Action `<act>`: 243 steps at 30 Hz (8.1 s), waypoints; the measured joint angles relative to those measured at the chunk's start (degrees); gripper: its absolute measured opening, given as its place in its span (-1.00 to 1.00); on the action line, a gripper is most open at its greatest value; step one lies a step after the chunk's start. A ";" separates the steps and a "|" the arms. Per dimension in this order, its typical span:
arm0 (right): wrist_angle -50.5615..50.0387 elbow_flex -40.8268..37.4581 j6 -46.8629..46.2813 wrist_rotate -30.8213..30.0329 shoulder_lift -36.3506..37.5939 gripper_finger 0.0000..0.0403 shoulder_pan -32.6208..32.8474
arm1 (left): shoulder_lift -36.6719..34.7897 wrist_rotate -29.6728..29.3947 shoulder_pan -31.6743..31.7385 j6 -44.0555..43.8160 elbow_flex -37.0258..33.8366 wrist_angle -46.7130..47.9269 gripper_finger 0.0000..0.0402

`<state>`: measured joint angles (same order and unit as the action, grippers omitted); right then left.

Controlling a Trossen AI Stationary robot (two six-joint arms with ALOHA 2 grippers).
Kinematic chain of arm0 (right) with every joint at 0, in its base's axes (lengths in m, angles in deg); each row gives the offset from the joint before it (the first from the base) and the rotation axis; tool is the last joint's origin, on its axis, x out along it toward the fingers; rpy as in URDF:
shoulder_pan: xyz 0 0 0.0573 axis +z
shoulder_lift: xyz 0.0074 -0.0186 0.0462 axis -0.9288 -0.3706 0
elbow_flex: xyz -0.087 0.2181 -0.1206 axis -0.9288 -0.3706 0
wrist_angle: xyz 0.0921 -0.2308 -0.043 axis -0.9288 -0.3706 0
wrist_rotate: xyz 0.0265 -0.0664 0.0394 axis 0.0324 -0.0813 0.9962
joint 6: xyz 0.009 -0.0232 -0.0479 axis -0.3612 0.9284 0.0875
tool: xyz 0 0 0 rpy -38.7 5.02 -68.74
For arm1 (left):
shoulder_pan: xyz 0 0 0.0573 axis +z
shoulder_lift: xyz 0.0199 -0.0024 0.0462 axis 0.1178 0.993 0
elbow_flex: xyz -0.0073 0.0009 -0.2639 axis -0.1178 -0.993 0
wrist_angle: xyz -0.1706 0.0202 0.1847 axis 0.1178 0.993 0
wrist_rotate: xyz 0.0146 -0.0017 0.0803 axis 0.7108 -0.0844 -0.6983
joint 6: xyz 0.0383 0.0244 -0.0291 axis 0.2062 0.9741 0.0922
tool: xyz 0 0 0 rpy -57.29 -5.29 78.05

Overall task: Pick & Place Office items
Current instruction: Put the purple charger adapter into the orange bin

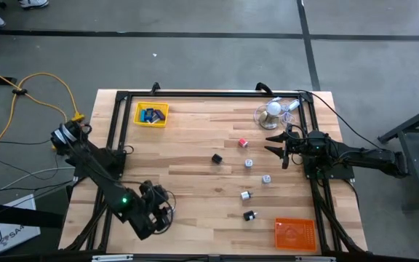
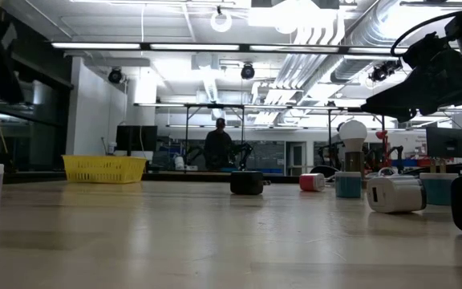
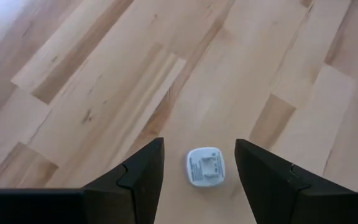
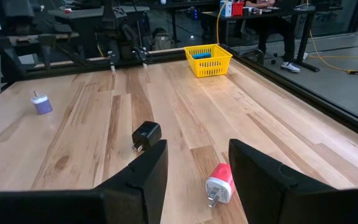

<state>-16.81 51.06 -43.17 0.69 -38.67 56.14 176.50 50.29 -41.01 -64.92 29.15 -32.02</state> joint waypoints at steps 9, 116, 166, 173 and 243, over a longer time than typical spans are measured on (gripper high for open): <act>0.00 0.00 0.00 0.00 0.00 -0.22 -0.01 | 4.34 -5.91 -6.16 -5.78 0.09 1.47 -0.05; -0.02 0.02 0.00 0.01 0.00 -0.22 0.01 | 26.98 -24.04 -12.20 -20.53 -0.02 -8.26 -0.37; -0.02 0.02 -0.02 -0.01 0.02 -0.22 0.01 | 5.96 -16.85 5.78 34.82 -0.06 -17.86 -0.38; -0.02 0.00 0.00 -0.01 0.01 -0.22 0.01 | 4.53 -9.28 12.47 48.19 -0.02 -25.36 -0.38; 13.81 0.00 -18.01 5.15 0.02 -0.22 0.01 | 4.56 23.62 38.72 79.73 0.05 -46.01 -0.38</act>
<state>-2.99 51.06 -61.18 5.83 -38.65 56.15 181.05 73.91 -2.29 14.80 29.20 -78.03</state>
